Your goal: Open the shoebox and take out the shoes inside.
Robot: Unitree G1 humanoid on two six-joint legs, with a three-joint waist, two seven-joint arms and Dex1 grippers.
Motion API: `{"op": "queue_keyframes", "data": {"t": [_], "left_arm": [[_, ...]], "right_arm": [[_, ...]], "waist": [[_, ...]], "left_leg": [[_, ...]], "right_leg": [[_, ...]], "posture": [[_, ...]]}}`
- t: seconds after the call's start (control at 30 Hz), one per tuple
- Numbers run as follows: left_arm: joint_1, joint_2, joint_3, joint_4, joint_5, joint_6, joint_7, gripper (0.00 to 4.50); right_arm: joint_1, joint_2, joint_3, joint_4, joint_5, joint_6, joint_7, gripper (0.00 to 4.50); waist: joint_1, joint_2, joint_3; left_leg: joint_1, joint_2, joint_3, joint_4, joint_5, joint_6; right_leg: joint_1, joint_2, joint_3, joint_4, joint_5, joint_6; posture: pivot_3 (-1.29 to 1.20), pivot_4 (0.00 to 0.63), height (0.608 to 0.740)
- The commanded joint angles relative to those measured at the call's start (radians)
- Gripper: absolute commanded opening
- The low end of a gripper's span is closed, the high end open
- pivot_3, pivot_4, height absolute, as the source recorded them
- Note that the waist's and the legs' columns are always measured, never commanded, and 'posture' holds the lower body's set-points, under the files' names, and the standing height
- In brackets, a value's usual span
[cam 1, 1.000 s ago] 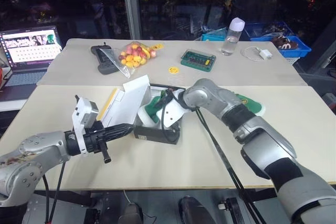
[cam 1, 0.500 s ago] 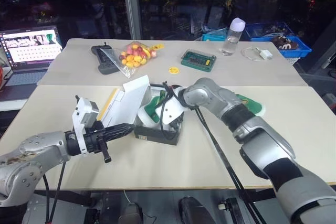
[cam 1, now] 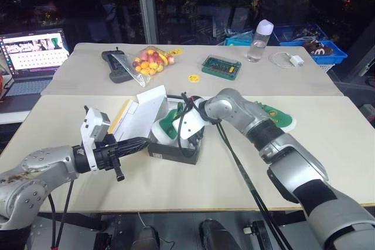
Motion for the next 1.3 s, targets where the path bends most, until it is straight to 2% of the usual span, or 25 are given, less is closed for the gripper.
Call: {"op": "queue_keyframes", "data": {"t": [0.03,0.27,0.53,0.8,0.93,1.17,1.3], "left_arm": [[-0.012,0.009,0.014,-0.026,-0.008,0.0,-0.003,0.0],[-0.01,0.011,0.016,-0.029,-0.009,0.0,-0.009,0.0],[-0.004,0.007,0.016,-0.034,-0.01,0.0,-0.007,0.0],[-0.011,0.004,0.001,-0.027,-0.002,-0.003,-0.013,0.0],[-0.021,-0.002,-0.013,-0.019,0.005,-0.009,-0.016,0.0],[-0.024,-0.014,-0.027,-0.015,0.017,-0.013,-0.021,0.0],[-0.03,-0.024,-0.039,-0.01,0.025,-0.015,-0.025,0.0]], "right_arm": [[-0.017,0.004,-0.03,-0.035,0.017,0.013,-0.018,0.01],[-0.071,-0.039,-0.097,-0.091,0.03,0.034,-0.058,0.01],[-0.058,-0.075,-0.155,-0.158,0.077,0.083,-0.059,0.01],[-0.065,-0.112,-0.258,-0.219,0.173,0.209,-0.048,0.01],[-0.062,-0.218,-0.385,-0.305,0.281,0.393,0.015,0.01],[0.047,-0.468,-0.461,-0.473,0.314,0.574,0.14,0.01],[0.118,-0.635,-0.502,-0.543,0.325,0.643,0.214,0.01]], "waist": [[0.0,0.0,0.0],[0.001,0.0,0.0],[0.002,0.0,0.0],[0.003,0.0,0.001],[0.009,0.0,0.002],[0.027,0.0,0.002],[0.032,0.006,0.006]], "left_leg": [[0.0,0.0,0.0,0.0,0.0,0.0],[-0.001,0.0,0.0,0.0,0.0,0.0],[-0.002,0.0,0.0,0.0,0.0,0.0],[-0.003,0.0,0.0,0.0,0.0,0.0],[-0.005,0.0,0.0,0.0,0.0,0.0],[-0.006,0.0,0.0,-0.001,-0.001,0.001],[-0.006,0.0,0.001,-0.001,-0.001,0.001]], "right_leg": [[0.0,0.0,0.0,0.0,0.0,0.0],[-0.001,0.0,0.0,0.0,0.0,0.0],[-0.002,0.0,0.0,0.0,0.0,0.0],[-0.002,0.0,0.0,0.0,0.0,0.0],[-0.003,0.0,0.0,0.0,0.0,0.0],[-0.004,-0.001,-0.001,-0.004,-0.001,0.0],[-0.005,-0.001,0.0,-0.003,-0.001,0.0]], "posture": [[0.0,0.15,0.697],[0.0,0.15,0.697],[0.0,0.15,0.697],[0.0,0.15,0.697],[0.0,0.15,0.697],[0.0,0.15,0.697],[0.0,0.15,0.697]]}}
